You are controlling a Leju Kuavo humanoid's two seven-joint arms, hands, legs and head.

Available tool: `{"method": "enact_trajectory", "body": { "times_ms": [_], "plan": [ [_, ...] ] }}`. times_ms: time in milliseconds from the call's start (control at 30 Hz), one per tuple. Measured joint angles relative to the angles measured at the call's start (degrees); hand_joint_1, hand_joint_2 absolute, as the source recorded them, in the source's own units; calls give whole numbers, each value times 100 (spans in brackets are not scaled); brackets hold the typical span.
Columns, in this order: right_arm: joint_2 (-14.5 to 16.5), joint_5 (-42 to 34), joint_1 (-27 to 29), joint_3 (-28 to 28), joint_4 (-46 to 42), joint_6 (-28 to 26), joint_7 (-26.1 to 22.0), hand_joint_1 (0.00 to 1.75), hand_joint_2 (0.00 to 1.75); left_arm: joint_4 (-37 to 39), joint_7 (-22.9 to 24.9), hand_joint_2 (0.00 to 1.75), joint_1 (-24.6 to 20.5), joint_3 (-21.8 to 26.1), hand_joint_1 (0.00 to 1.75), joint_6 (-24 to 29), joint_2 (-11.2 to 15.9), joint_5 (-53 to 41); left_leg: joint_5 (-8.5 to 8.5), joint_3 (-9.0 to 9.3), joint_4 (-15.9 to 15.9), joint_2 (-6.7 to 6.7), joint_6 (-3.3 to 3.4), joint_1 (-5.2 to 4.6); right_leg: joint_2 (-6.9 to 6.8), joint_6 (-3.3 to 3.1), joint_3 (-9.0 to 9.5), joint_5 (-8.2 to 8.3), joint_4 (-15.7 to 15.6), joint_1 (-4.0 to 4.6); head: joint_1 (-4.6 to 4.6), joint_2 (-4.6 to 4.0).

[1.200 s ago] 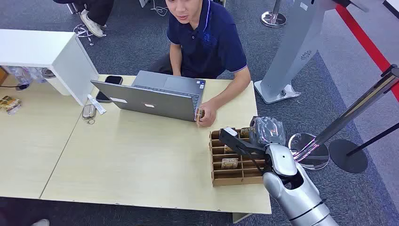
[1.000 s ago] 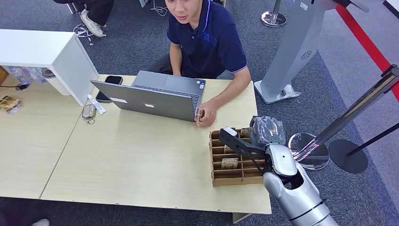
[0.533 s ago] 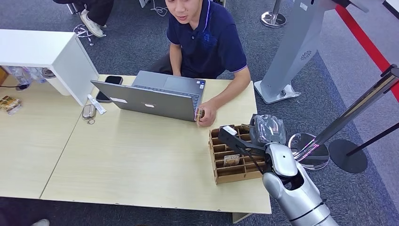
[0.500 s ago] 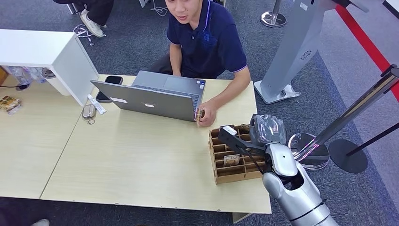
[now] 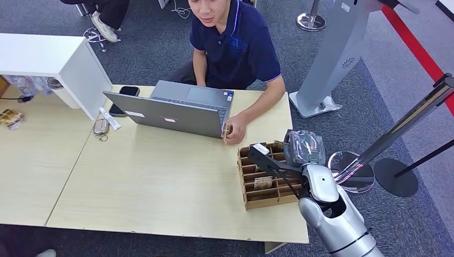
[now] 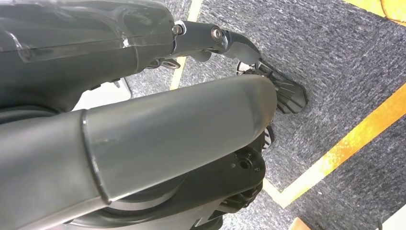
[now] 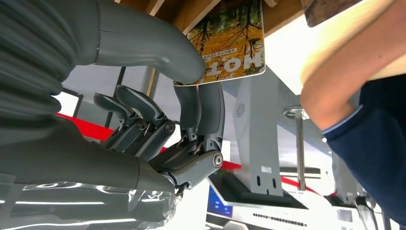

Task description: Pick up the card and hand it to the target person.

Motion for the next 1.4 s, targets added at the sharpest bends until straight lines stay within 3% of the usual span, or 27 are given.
{"method": "enact_trajectory", "body": {
  "times_ms": [867,1400],
  "plan": [
    [-136,367,92,-8,-1098,-71,-63,175,175,0,-35,0,2,8,0,7,-9,15,0,1,0,3,0,0,1,0,0,0,0,0,1,0],
    [-380,694,-233,10,-2481,352,-184,175,175,0,-44,0,4,13,0,2,-24,21,0,1,0,3,0,0,1,0,1,0,0,0,1,0]
  ]
}}
